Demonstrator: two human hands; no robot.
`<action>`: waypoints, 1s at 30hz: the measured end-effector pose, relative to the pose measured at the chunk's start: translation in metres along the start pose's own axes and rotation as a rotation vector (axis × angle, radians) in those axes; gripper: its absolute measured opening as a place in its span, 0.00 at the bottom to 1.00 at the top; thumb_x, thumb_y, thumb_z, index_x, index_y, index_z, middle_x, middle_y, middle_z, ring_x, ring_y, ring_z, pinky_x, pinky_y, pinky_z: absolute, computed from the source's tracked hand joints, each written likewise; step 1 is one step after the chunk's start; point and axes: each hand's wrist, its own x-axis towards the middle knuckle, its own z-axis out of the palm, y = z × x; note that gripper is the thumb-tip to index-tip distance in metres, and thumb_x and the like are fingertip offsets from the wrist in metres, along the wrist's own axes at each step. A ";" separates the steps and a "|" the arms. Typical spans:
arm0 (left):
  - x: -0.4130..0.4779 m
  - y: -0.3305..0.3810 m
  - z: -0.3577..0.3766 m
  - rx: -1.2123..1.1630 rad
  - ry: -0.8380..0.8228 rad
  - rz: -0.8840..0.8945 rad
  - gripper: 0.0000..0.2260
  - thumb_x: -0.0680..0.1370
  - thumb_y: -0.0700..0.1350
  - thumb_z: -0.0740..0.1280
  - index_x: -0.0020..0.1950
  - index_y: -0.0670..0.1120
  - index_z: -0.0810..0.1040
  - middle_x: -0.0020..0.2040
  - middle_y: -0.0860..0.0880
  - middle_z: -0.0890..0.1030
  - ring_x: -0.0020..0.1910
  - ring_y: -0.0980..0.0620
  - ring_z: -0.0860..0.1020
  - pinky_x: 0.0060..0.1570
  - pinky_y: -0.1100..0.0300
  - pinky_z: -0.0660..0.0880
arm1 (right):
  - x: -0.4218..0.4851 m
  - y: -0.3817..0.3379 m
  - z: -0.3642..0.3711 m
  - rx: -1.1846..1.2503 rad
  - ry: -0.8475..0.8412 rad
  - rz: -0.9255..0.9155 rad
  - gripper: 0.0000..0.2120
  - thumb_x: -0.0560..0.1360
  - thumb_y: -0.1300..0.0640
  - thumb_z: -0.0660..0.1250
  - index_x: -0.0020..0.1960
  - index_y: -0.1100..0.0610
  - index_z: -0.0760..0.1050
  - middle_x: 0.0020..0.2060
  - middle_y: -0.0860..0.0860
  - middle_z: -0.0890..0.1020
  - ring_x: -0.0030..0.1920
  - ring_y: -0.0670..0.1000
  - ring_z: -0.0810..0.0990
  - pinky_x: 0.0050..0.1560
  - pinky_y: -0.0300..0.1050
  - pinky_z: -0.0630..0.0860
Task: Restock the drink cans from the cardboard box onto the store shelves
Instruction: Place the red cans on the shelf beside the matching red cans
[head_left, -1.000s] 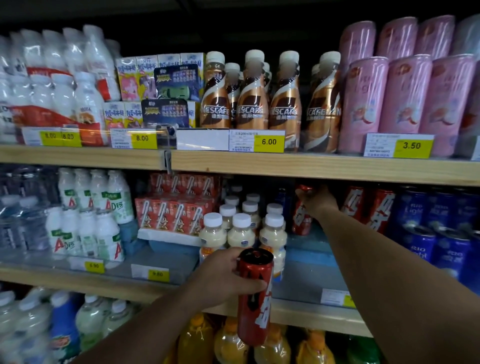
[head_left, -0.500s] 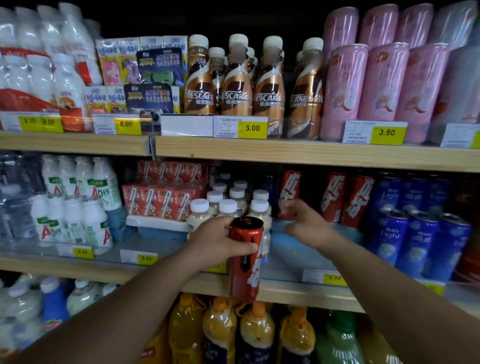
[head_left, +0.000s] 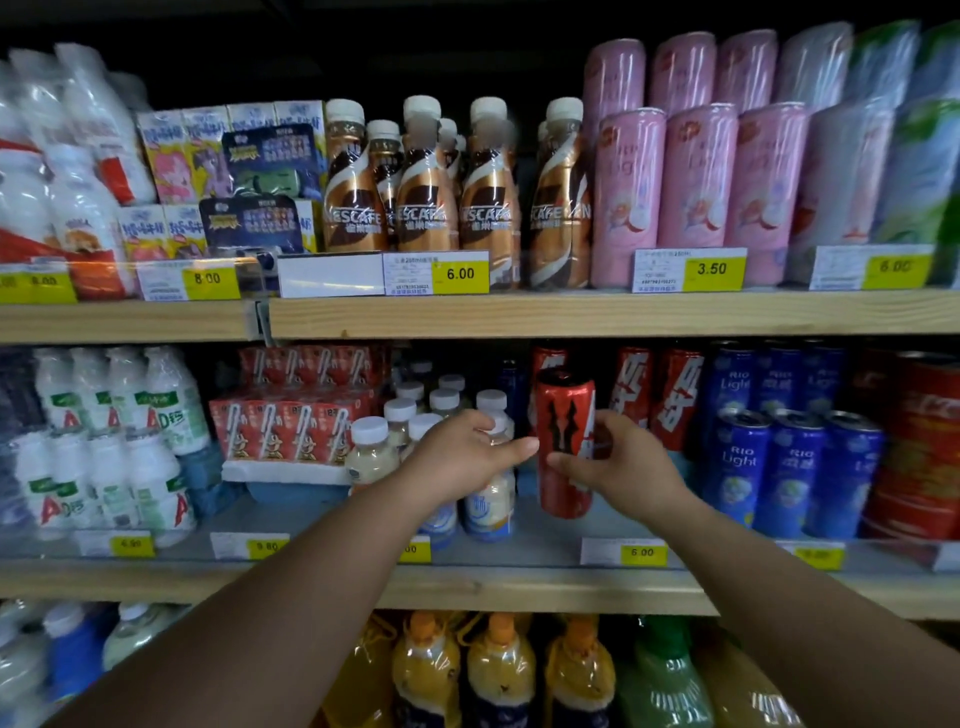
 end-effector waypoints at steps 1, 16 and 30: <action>0.001 -0.001 -0.004 0.006 0.019 -0.005 0.28 0.71 0.55 0.72 0.66 0.44 0.70 0.60 0.48 0.78 0.50 0.50 0.81 0.51 0.57 0.80 | 0.011 0.003 -0.005 -0.029 0.053 0.019 0.15 0.68 0.53 0.75 0.51 0.52 0.73 0.45 0.49 0.82 0.44 0.48 0.81 0.44 0.39 0.78; -0.013 -0.043 -0.014 0.122 -0.007 0.025 0.13 0.74 0.47 0.69 0.57 0.51 0.74 0.47 0.59 0.76 0.45 0.54 0.78 0.50 0.57 0.78 | 0.098 0.040 0.029 -0.262 0.368 0.195 0.31 0.72 0.50 0.71 0.66 0.65 0.65 0.64 0.65 0.68 0.58 0.64 0.74 0.59 0.51 0.72; -0.013 -0.043 -0.007 0.131 -0.036 0.086 0.11 0.75 0.46 0.67 0.57 0.53 0.75 0.50 0.56 0.77 0.40 0.57 0.76 0.45 0.60 0.75 | 0.106 0.053 0.039 -0.214 0.457 0.287 0.42 0.68 0.44 0.72 0.68 0.70 0.60 0.63 0.66 0.70 0.63 0.65 0.69 0.65 0.55 0.64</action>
